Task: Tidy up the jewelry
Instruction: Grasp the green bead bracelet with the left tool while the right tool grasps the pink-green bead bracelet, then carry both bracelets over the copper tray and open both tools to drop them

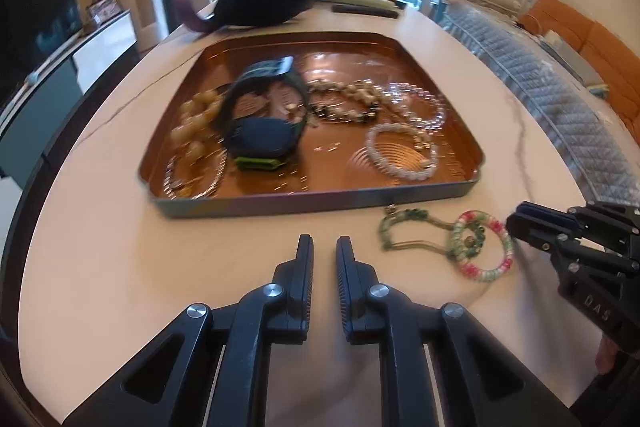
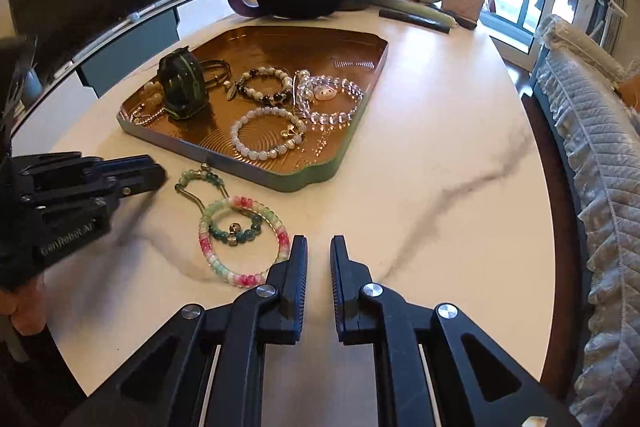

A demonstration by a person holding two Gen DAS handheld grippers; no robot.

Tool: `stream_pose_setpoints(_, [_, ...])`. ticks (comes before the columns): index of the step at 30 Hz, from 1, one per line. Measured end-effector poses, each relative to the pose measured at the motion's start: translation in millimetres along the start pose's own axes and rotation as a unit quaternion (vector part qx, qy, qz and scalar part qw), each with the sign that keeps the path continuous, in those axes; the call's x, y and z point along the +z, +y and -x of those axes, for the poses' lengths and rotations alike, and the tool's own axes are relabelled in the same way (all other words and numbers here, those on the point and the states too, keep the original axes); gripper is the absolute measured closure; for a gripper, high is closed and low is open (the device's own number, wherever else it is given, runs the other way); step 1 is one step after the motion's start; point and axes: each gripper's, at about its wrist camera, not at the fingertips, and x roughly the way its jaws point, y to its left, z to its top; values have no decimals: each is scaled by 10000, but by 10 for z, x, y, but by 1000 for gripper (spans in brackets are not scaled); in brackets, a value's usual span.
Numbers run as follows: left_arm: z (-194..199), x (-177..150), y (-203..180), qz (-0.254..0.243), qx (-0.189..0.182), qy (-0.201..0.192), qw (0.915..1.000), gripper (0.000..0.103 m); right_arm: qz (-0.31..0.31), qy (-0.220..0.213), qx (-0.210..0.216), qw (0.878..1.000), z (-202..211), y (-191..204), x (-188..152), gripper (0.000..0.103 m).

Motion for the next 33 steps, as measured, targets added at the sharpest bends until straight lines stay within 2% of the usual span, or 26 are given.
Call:
stream_pose_setpoints(2, [17, -16, 48, 173, -176, 62, 9997, 88, -82, -73, 219, 9997, 41, -2, 8, 92])
stream_pose_setpoints(4, [28, -11, 65, 371, -543, 93, 9978, 88, -18, -151, 246, 9996, 85, 47, 15, 90])
stream_pose_setpoints(8, [40, 47, -70, 217, -797, -46, 9966, 83, 179, -89, 256, 9995, 58, 157, 18, 88])
stream_pose_setpoints(11, [-42, 72, -230, -125, -728, -124, 9972, 69, 231, 71, 234, 9994, -37, 179, 2, 87])
stream_pose_setpoints(12, [-93, 82, -247, -201, -659, -95, 9976, 67, 268, 17, 223, 9994, -36, 184, 0, 87])
stream_pose_setpoints(14, [-118, 75, -307, -428, -452, -282, 9977, 66, 359, 5, 158, 9992, -41, 202, 5, 87])
stream_pose_setpoints(15, [-121, 78, -307, -470, -449, -287, 9975, 67, 421, -7, 129, 9990, -44, 214, 5, 87])
stream_pose_setpoints(17, [-123, 116, -283, -456, -740, -125, 9961, 89, 489, -2, 64, 9988, -41, 236, 7, 90])
stream_pose_setpoints(18, [-110, 126, -278, -477, -645, -72, 9967, 98, 503, -6, 50, 9987, -43, 238, 9, 95])
stream_pose_setpoints(20, [-87, 117, -238, -482, -496, -35, 9976, 98, 477, -15, 33, 9989, -45, 219, 19, 97])
stream_pose_setpoints(23, [-55, 94, -90, -230, -301, 59, 9993, 98, 402, -85, 23, 9992, -11, 181, 39, 97])
stream_pose_setpoints(26, [-24, 64, 79, 72, -346, 110, 9993, 98, 382, -208, 45, 9990, 68, 170, 75, 97])
stream_pose_setpoints(33, [239, 99, 74, -74, -416, -276, 9987, 98, 424, -483, 172, 9978, 246, 233, 148, 97])
